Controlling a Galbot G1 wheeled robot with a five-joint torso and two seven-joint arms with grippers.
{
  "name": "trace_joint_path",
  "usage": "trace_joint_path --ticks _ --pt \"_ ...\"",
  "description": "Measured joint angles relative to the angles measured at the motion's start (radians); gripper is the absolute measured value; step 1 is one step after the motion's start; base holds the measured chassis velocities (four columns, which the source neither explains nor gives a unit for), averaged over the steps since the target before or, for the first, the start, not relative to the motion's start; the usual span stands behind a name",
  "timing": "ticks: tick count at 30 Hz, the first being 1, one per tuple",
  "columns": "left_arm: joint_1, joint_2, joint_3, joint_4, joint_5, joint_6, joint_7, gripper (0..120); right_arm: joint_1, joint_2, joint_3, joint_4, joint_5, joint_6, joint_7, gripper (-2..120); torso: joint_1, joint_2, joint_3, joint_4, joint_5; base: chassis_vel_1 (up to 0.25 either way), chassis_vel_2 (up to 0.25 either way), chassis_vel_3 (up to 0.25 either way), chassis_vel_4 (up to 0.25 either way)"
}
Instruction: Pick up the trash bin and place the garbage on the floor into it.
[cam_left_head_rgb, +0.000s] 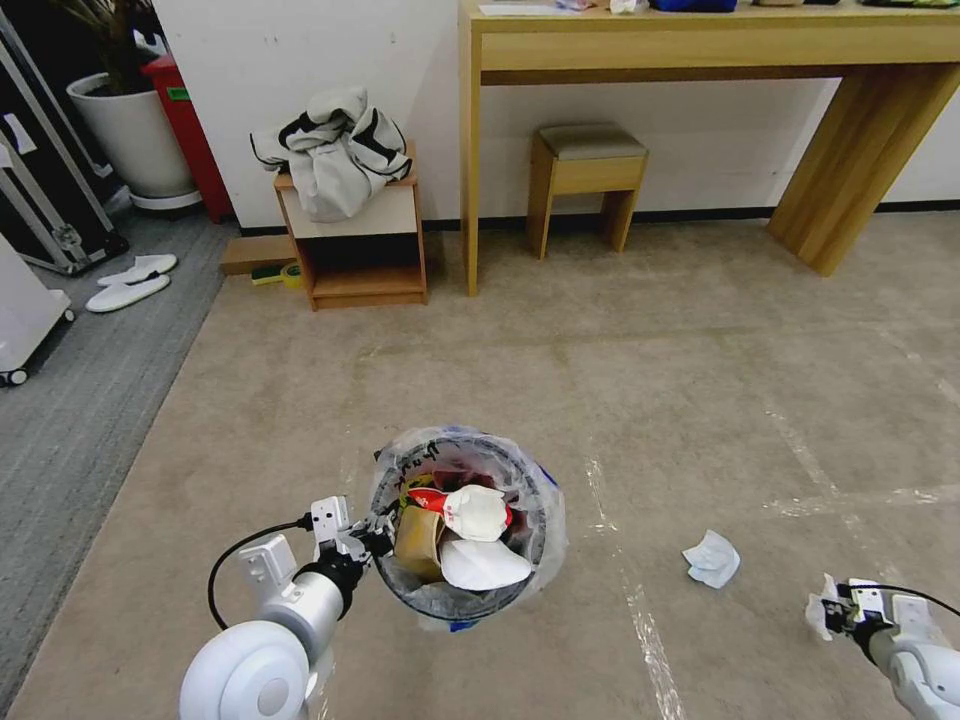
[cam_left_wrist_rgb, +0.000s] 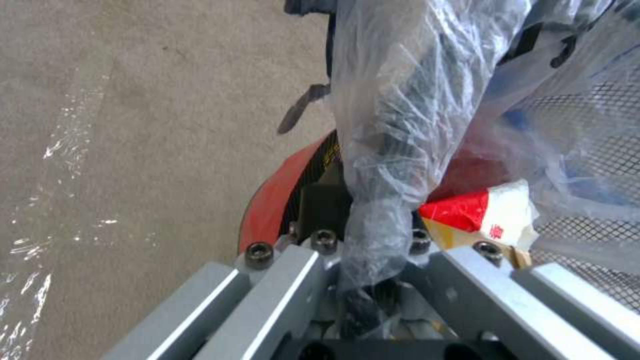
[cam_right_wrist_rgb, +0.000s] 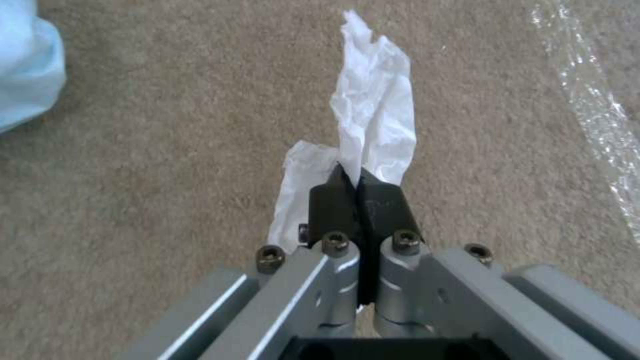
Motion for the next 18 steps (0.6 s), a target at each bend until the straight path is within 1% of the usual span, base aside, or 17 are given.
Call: trace_joint_path --ticks 5,9,11,12,14,15,17,18 --pt "0.005 0.005 -0.001 -0.009 0.0 0.001 0.0 1 -0.052 -0.01 0.032 0.071 0.013 -0.004 0.004 0 0.0 0.0 0.0 -0.0001 0.0 0.0 0.0 0.0 0.0" --pt "0.005 0.005 -0.001 -0.011 0.0 0.001 0.001 1 -0.068 -0.016 0.041 0.097 0.018 -0.007 0.004 0 0.0 0.0 0.0 0.0 0.0 0.0 0.0 0.0 0.0" --pt "0.006 0.004 0.003 -0.015 0.001 0.001 0.002 1 -0.088 -0.024 0.056 0.144 0.027 -0.012 0.004 0 0.0 0.0 0.0 -0.0001 0.0001 0.0 0.0 0.0 0.0" --pt "0.006 0.004 0.003 -0.015 0.001 0.001 0.002 1 -0.088 -0.024 0.056 0.144 0.027 -0.012 0.004 0 0.0 0.0 0.0 -0.0001 0.0001 0.0 0.0 0.0 0.0" --pt "0.013 0.002 0.008 -0.022 0.007 0.001 0.003 1 -0.116 -0.036 0.079 0.222 0.041 -0.017 0.003 0 0.0 0.0 0.0 0.0 0.0001 0.0 0.0 0.0 0.0" --pt "0.013 0.002 0.008 -0.022 0.007 0.001 0.003 1 -0.116 -0.036 0.079 0.222 0.041 -0.017 0.003 0 0.0 0.0 0.0 0.0 0.0001 0.0 0.0 0.0 0.0" --pt "0.02 0.004 0.01 -0.026 0.01 0.002 0.005 1 -0.145 -0.048 0.104 0.304 0.06 -0.022 0.003 0 0.0 0.0 0.0 -0.0001 0.0 0.0 0.0 0.0 0.0" --pt "0.02 0.004 0.01 -0.026 0.01 0.002 0.005 1 -0.145 -0.048 0.104 0.304 0.06 -0.022 0.003 0 0.0 0.0 0.0 -0.0001 0.0 0.0 0.0 0.0 0.0"
